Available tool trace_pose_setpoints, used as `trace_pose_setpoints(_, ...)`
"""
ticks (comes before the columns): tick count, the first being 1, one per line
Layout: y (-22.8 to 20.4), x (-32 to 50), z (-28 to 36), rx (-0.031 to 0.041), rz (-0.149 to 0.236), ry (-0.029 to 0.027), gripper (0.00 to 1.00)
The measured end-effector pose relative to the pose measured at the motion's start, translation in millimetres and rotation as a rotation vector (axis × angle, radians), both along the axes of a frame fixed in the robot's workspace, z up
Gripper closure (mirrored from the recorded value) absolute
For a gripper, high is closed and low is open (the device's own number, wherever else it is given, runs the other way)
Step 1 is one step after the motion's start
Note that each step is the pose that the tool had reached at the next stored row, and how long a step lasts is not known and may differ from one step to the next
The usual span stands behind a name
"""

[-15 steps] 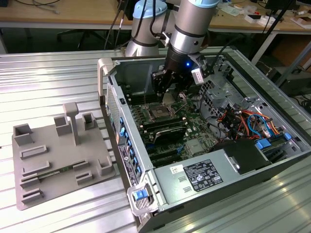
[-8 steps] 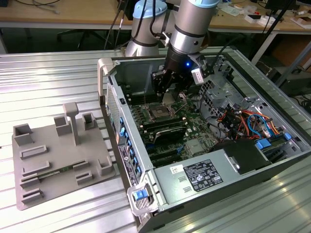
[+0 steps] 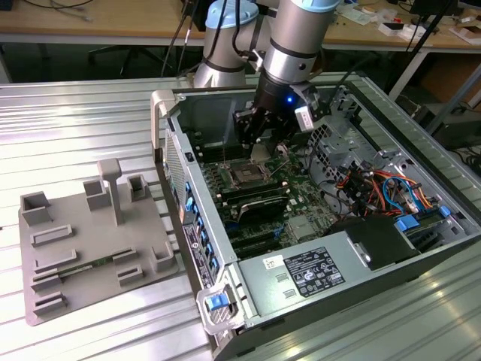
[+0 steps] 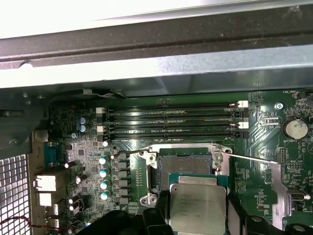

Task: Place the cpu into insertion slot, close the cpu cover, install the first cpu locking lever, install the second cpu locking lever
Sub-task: 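Place the cpu into insertion slot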

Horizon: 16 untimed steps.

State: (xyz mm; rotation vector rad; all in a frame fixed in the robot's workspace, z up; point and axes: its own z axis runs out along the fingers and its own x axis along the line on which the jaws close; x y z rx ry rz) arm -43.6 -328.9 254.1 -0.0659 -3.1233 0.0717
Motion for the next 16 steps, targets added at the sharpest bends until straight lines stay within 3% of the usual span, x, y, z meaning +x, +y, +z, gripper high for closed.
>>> trace_pose_setpoints(16,0.0,0.0,-0.7,0.0,-0.035,0.0,0.45)
